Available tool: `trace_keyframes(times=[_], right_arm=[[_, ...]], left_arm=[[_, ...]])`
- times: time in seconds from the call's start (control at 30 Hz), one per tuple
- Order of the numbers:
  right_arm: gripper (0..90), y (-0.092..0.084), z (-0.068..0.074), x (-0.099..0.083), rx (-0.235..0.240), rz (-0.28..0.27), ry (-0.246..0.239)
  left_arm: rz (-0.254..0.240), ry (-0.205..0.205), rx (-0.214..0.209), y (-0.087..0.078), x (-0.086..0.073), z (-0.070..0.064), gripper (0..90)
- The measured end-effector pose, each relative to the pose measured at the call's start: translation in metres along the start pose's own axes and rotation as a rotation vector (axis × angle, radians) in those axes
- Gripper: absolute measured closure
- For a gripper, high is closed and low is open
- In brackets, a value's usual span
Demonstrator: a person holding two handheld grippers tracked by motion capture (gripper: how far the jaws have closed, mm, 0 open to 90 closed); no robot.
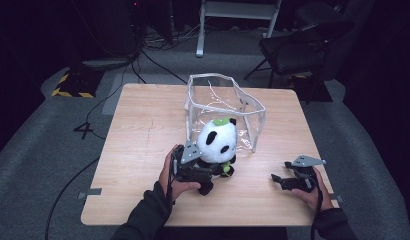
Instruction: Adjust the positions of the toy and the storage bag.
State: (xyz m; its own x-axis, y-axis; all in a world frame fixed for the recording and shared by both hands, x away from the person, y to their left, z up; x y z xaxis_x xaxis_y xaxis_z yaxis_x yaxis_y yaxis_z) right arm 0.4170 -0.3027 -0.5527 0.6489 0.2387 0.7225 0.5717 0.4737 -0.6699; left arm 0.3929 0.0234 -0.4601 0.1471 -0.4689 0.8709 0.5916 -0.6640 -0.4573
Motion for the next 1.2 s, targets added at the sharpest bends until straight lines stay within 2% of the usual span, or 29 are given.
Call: trace_keyframes(times=[0.03,0.1,0.13,0.23,0.3,0.37,0.57,0.73,0.93,1.2], right_arm=[[18.6,0.000,0.000,0.000,0.000,0.000,0.001],[18.6,0.000,0.000,0.000,0.000,0.000,0.001],[18.6,0.000,0.000,0.000,0.000,0.000,0.001],[18.6,0.000,0.000,0.000,0.000,0.000,0.000],[18.6,0.000,0.000,0.000,0.000,0.000,0.000],[18.6,0.000,0.000,0.000,0.000,0.000,0.001],[18.3,0.001,0.000,0.001,0.004,0.001,-0.002],[18.2,0.001,0.000,0.001,0.008,0.002,-0.004],[18.2,0.001,0.000,0.001,0.010,0.003,-0.007],[18.1,0.002,0.000,0.001,0.011,0.003,-0.009]], left_arm=[[-0.003,0.009,0.001,0.001,0.000,0.001,20.7],[0.003,0.028,-0.003,0.001,0.000,0.001,29.4],[0.004,0.036,0.002,0.001,0.000,0.001,29.4],[0.012,0.057,0.019,0.000,-0.001,0.000,39.2],[0.015,0.088,0.023,-0.002,-0.002,-0.001,43.8],[0.014,0.099,0.021,-0.003,-0.002,-0.001,47.5],[0.014,0.100,0.027,-0.012,-0.009,-0.001,49.2],[0.010,0.074,0.040,-0.018,-0.014,0.006,49.1],[0.006,0.096,0.037,-0.021,-0.016,0.007,49.2],[0.004,0.096,0.044,-0.023,-0.017,0.006,49.4]])
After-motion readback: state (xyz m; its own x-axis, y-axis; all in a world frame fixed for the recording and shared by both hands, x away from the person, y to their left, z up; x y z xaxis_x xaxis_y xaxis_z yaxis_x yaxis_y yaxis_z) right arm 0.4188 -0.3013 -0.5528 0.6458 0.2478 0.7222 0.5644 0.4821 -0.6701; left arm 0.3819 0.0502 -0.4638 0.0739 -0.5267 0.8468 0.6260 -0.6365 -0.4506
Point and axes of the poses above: each handheld gripper's, and its own axes: y roughly forward along the jaws, x roughly out of its top, z roughly to its left, the point moved 7 cm from there along y, roughly forward along the jaws, and after that the axes turned 14 degrees about y, right-handed, at the moved point
